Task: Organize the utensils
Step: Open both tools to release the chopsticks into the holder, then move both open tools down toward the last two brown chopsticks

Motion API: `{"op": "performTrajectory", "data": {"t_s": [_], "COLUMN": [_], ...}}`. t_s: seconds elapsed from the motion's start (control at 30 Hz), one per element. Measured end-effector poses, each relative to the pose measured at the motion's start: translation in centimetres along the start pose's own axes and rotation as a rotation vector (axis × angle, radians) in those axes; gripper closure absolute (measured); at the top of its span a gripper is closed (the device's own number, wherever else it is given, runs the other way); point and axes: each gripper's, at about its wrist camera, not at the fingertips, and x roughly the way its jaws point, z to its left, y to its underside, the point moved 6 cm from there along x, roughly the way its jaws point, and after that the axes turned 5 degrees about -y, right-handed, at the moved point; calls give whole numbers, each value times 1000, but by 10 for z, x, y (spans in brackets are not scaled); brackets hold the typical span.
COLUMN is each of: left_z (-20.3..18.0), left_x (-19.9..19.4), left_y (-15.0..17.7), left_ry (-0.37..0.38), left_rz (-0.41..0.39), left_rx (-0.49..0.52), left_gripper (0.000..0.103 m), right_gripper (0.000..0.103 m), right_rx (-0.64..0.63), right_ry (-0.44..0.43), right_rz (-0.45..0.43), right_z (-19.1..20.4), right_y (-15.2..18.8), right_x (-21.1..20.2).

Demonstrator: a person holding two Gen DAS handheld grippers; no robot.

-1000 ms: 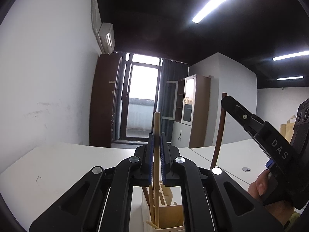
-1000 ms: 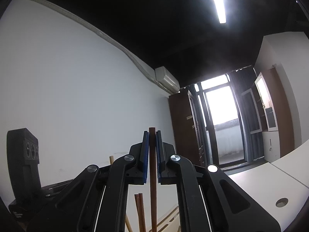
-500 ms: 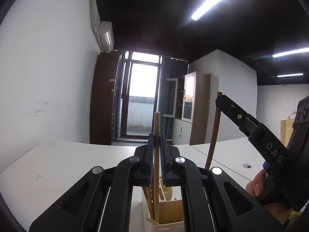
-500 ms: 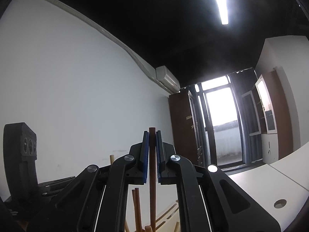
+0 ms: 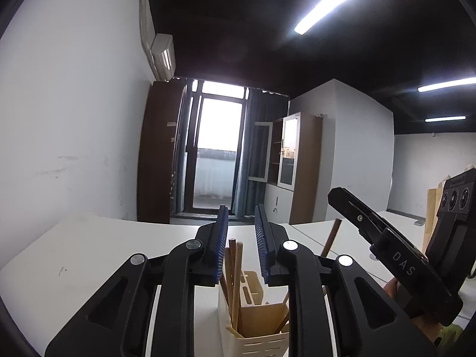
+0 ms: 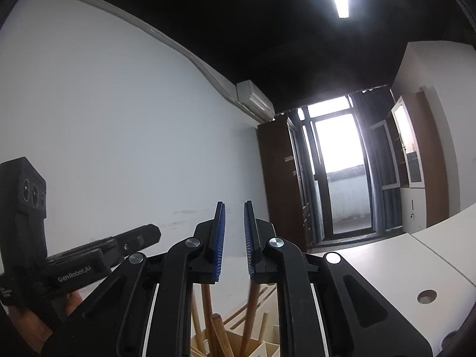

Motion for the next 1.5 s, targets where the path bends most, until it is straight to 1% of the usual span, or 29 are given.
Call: {"op": "performTrajectory", "data": {"t_s": [0.27,0.4,0.5,0.6,0.73,0.8,0.87,0.97,1.13,1.2,1.27,1.33,1.43,1.5], "left_z": [1,2,1,-2,-7,-9,-9,-8,-2,1,6,10,13,18], "left_x": [-9,-18,-26,-31,-37,-40,-44,-51,-59,-62,-66,-69,-72,-72], "left_y": [-1,-3,-1,2,8,14,19,28,39,44,49,60,77,85], "left_ry": [5,11,14,5,8,2,-12,-23,-30,-38,-39,-32,-37,-41], "left_rz": [7,14,32,61,98,121,137,163,215,238,254,287,323,346], "left_rx": [-7,-10,-11,8,18,29,35,46,42,45,11,-15,-7,-17], "left_gripper": [79,75,72,69,63,62,62,62,59,58,57,55,55,54], "right_gripper": [80,74,72,68,67,67,66,62,61,58,57,57,57,54], "right_rx": [15,9,10,8,5,6,4,11,18,23,27,40,47,47], "right_ry": [28,52,65,79,94,112,118,124,136,134,140,140,145,148], "right_rz": [33,66,94,131,172,187,220,258,322,340,351,376,421,461], "right_z": [-2,1,3,6,10,11,13,15,17,18,19,20,23,25], "right_y": [2,4,6,10,16,19,23,28,40,45,49,57,71,82], "right_x": [-8,-14,-21,-26,-34,-37,-38,-39,-40,-42,-44,-46,-48,-49]}}
